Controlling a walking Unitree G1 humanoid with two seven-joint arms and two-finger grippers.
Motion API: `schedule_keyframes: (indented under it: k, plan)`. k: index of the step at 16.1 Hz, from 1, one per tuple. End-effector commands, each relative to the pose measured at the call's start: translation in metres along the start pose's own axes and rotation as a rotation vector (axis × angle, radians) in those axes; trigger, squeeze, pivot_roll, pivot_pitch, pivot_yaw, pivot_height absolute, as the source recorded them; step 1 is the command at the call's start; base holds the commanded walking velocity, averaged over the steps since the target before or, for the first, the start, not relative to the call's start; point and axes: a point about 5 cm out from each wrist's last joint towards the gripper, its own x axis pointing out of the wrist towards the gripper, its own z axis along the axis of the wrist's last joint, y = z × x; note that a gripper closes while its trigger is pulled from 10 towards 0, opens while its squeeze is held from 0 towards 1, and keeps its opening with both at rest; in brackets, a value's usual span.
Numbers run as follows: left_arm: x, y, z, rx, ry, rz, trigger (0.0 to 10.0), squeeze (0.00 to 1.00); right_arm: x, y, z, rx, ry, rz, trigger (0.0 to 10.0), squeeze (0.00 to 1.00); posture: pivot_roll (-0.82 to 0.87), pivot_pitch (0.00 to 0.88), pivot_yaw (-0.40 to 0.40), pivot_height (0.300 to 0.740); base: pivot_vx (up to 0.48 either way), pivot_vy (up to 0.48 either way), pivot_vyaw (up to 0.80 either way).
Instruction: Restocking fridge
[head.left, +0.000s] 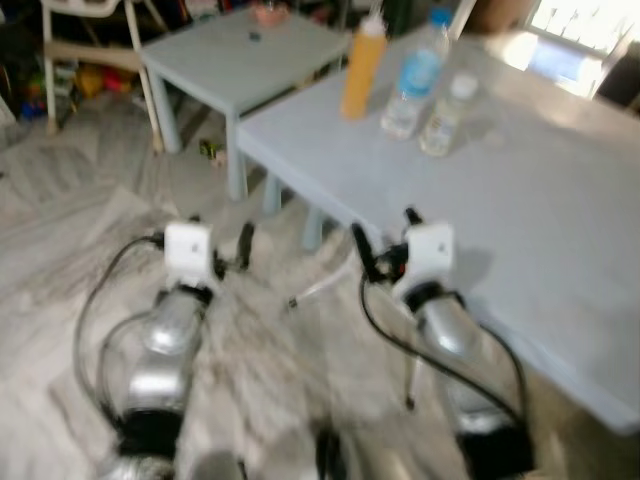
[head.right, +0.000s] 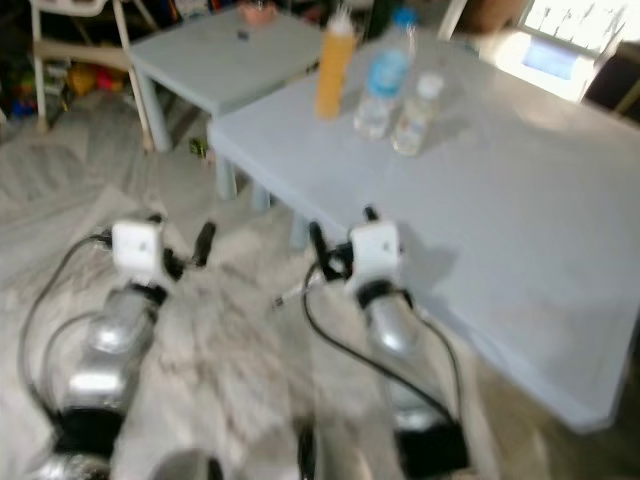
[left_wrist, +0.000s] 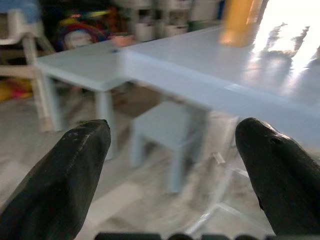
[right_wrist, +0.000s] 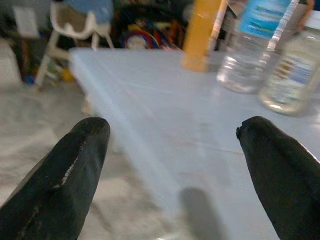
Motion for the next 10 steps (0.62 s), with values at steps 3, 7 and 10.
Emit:
schedule_keyframes:
  k: [3,7,10]
  plan:
    - [0.000,0.006,0.001,0.014,-0.002,0.011,10.0,0.00,0.003,0.001,0.006,0.004,-0.029,-0.003,10.0,0.00,0.01,0.103,-0.091,0.740,0.465,0.000,0.00]
    - [-0.001,0.008,-0.001,0.020,-0.002,0.018,10.0,0.00,0.002,0.001,0.006,0.003,-0.032,-0.014,10.0,0.00,0.01,0.099,-0.081,0.740,0.465,0.000,0.00]
    - [-0.003,0.025,0.001,0.073,0.005,0.072,10.0,0.00,-0.001,-0.006,0.008,-0.024,-0.049,-0.043,10.0,0.00,0.01,0.084,-0.052,0.740,0.459,0.000,0.00]
